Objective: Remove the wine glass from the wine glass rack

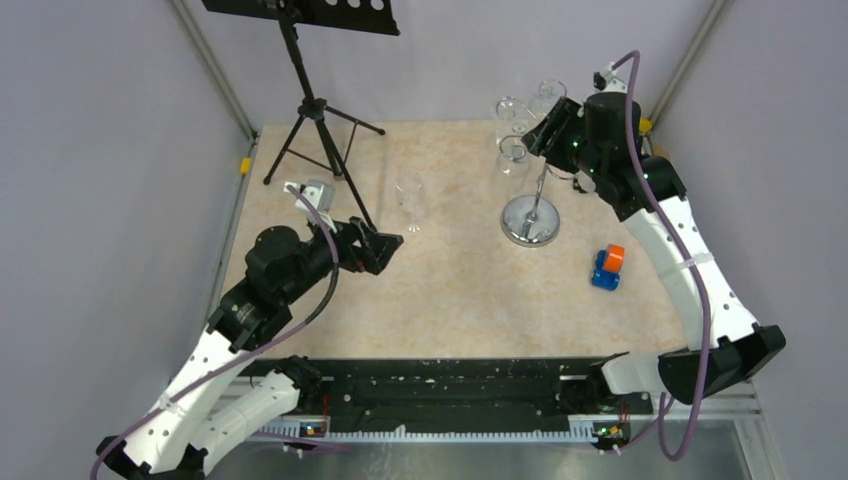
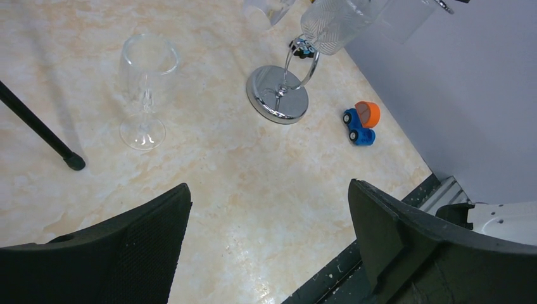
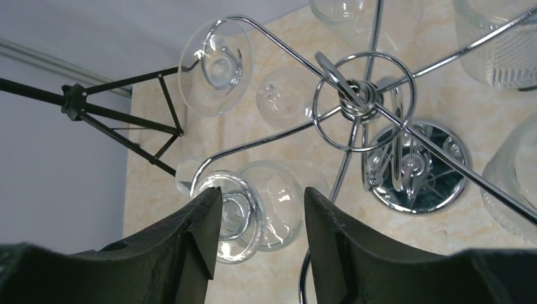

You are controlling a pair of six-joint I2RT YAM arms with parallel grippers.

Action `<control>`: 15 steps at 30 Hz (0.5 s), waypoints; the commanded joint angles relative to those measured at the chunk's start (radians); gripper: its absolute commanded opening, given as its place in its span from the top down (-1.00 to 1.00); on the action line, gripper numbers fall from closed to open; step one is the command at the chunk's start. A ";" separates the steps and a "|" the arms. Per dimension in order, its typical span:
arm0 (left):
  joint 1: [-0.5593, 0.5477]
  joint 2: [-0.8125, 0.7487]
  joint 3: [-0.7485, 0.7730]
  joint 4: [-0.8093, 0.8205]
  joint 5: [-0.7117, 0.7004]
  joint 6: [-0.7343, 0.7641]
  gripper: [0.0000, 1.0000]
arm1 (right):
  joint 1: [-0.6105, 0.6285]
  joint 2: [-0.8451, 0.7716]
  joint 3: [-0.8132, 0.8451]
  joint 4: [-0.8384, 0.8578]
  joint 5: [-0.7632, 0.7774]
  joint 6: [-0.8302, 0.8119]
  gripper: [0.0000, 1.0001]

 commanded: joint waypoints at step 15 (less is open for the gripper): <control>0.006 0.166 0.152 0.064 0.017 0.049 -0.93 | -0.098 0.062 0.045 0.054 -0.347 -0.040 0.01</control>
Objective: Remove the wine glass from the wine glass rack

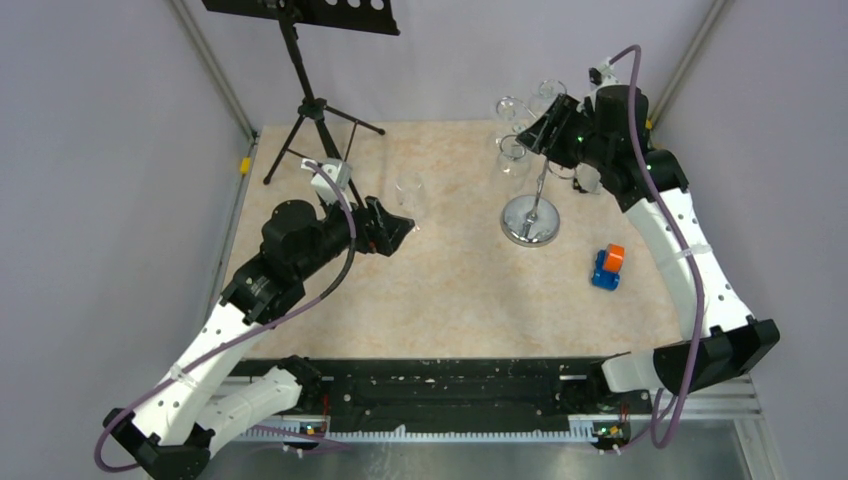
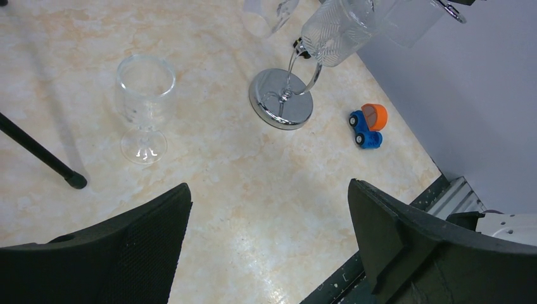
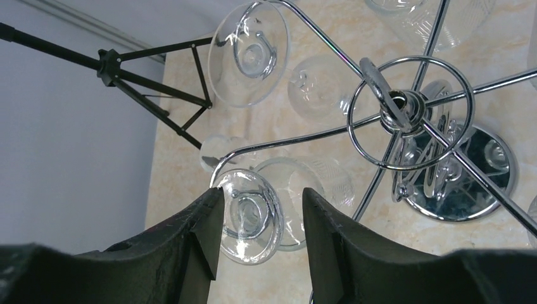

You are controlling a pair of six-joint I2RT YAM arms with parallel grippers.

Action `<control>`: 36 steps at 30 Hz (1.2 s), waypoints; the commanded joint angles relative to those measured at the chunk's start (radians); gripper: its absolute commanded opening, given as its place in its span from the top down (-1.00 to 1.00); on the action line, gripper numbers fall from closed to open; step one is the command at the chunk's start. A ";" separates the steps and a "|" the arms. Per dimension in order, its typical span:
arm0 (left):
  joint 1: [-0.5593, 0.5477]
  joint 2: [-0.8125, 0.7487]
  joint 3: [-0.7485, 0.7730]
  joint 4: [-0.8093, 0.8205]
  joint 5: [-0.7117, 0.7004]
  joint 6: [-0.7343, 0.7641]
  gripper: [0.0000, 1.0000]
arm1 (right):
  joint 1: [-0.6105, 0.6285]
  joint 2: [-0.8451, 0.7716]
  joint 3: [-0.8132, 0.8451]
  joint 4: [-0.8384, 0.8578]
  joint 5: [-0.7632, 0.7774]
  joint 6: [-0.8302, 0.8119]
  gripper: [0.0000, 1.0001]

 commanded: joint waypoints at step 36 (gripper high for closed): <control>0.005 0.015 0.039 0.054 0.019 -0.019 -0.93 | -0.098 -0.082 -0.147 0.236 -0.324 0.178 0.86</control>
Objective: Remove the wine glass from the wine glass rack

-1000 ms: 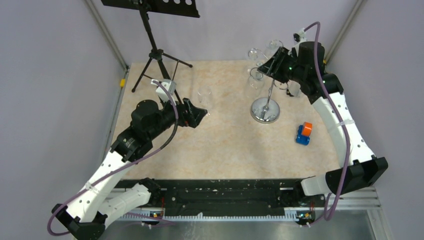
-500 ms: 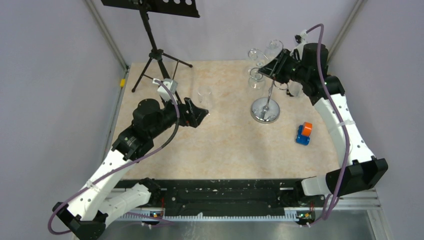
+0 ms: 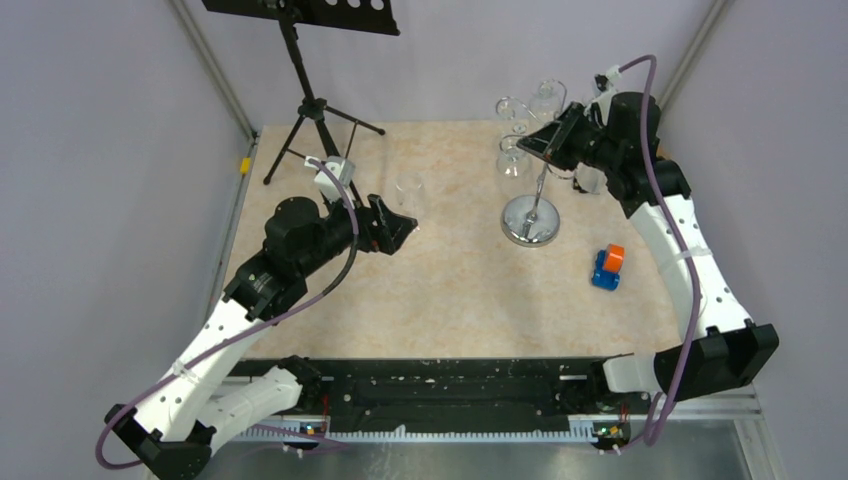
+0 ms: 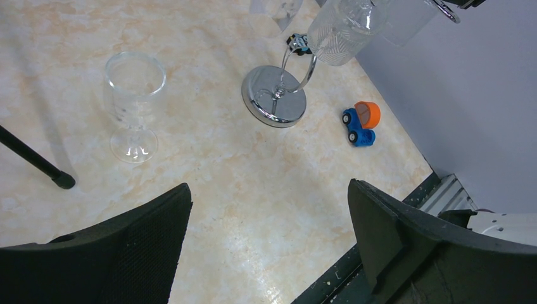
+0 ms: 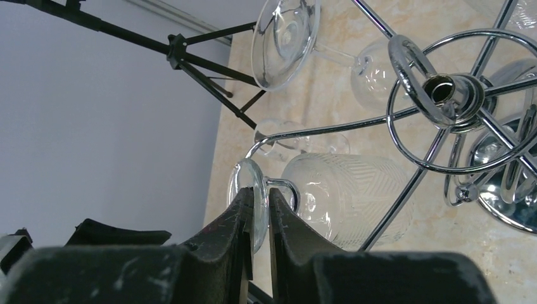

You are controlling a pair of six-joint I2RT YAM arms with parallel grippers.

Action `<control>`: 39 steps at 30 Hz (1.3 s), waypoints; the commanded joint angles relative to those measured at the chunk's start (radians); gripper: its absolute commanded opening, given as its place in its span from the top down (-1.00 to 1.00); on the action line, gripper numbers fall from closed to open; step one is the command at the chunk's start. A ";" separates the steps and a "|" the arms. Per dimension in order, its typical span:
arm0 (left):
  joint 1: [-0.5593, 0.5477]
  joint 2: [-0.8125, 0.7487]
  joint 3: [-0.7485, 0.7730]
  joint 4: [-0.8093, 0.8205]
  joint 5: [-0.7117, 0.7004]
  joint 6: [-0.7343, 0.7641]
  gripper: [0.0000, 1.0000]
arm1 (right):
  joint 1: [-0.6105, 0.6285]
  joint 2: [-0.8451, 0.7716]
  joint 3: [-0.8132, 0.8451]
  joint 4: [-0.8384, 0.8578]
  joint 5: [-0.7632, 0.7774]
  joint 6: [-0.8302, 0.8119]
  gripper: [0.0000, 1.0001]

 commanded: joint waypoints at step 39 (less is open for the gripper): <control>0.005 -0.006 0.025 0.066 -0.004 -0.001 -0.92 | -0.001 -0.136 -0.201 0.479 0.000 0.396 1.00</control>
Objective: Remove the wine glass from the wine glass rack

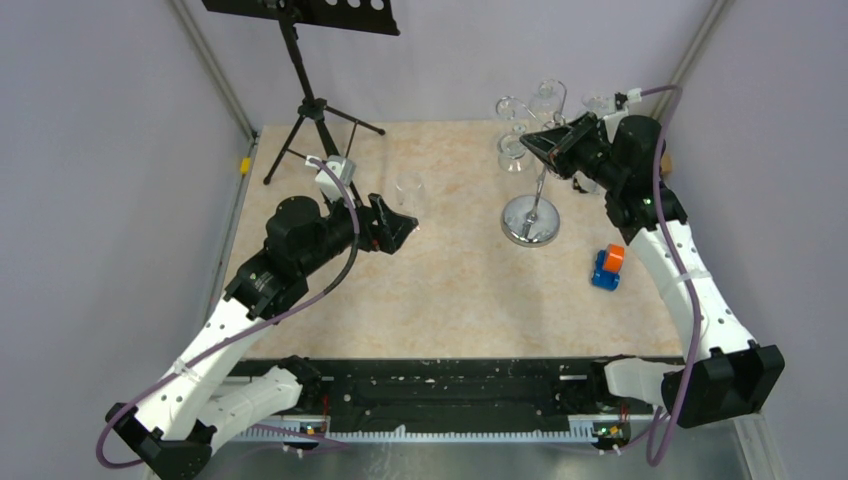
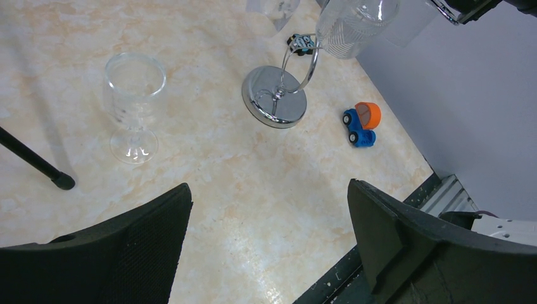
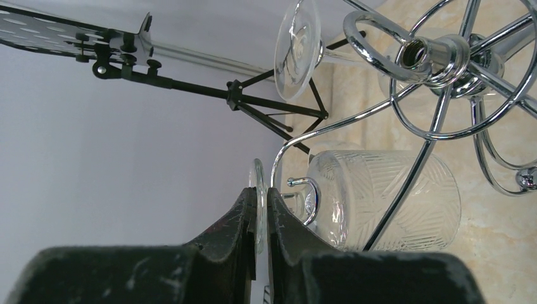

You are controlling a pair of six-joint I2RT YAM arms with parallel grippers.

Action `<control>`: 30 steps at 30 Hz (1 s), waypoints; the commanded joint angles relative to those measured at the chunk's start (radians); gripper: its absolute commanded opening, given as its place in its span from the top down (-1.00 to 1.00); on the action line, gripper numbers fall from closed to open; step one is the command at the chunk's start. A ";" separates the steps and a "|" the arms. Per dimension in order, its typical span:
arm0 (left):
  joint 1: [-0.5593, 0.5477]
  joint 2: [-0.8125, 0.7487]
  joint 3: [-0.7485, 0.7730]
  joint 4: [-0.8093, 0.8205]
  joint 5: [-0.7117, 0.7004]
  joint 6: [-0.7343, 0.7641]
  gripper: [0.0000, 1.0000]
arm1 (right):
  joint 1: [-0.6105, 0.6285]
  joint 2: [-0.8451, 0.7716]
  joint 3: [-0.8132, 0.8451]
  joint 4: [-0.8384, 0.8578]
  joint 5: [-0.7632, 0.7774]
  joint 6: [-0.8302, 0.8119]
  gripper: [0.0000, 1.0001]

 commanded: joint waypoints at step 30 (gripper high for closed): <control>0.005 -0.033 0.021 0.050 -0.028 0.013 -0.92 | 0.096 0.073 0.071 0.189 0.187 0.053 1.00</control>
